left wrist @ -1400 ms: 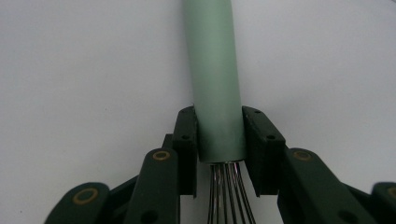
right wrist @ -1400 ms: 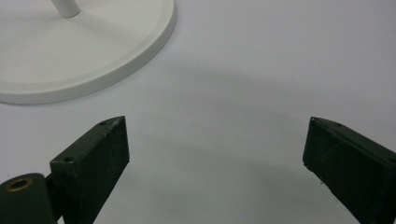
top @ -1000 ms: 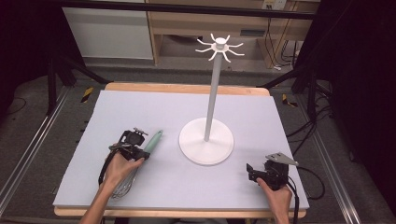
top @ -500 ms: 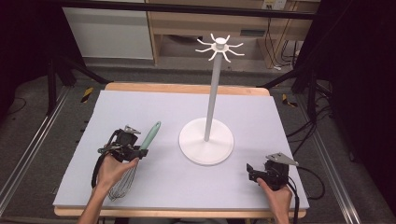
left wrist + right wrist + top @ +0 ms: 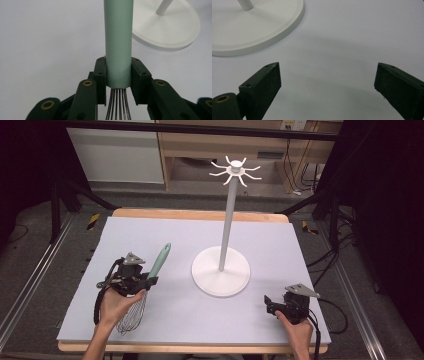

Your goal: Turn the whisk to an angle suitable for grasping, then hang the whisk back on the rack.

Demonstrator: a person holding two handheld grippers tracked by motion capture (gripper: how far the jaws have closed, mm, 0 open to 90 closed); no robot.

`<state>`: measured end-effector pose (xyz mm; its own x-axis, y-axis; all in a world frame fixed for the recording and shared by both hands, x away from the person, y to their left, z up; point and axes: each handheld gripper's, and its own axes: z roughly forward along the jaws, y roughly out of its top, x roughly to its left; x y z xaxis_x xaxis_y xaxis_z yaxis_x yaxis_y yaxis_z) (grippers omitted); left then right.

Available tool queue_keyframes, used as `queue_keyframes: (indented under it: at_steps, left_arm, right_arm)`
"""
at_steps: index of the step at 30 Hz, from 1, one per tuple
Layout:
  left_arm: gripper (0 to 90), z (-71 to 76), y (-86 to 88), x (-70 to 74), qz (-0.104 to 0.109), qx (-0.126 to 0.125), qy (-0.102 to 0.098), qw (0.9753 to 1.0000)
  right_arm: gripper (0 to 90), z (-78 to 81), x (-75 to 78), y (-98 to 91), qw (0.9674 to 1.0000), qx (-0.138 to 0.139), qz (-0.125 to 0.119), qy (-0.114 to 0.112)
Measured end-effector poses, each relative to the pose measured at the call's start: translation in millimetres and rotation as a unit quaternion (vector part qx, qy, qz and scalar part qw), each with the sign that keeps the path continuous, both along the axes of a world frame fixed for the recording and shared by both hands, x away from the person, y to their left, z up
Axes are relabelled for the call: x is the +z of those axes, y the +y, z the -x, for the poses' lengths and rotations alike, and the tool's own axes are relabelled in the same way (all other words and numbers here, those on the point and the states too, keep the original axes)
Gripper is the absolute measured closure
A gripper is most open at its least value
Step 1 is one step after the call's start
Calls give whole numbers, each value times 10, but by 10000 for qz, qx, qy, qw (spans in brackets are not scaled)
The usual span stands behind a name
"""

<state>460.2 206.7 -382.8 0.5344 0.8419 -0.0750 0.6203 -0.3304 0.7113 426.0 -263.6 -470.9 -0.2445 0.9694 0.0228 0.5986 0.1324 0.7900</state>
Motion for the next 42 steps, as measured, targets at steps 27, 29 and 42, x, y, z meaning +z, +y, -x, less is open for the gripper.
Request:
queue_keyframes:
  at_steps: [27,29,42]
  left_arm:
    - [686,378,-39,267,1025,-17,-1790,9785]
    - [686,385,-40,290,1056,-36,-1802,9779]
    - [686,372,-52,481,1374,-118,-2149,9668]
  right_arm:
    - [75,3,4,1,10000,0,6,-34]
    - [76,2,5,1,10000,-8,-6,-37]
    - [75,10,6,-4,10000,15,-15,-83]
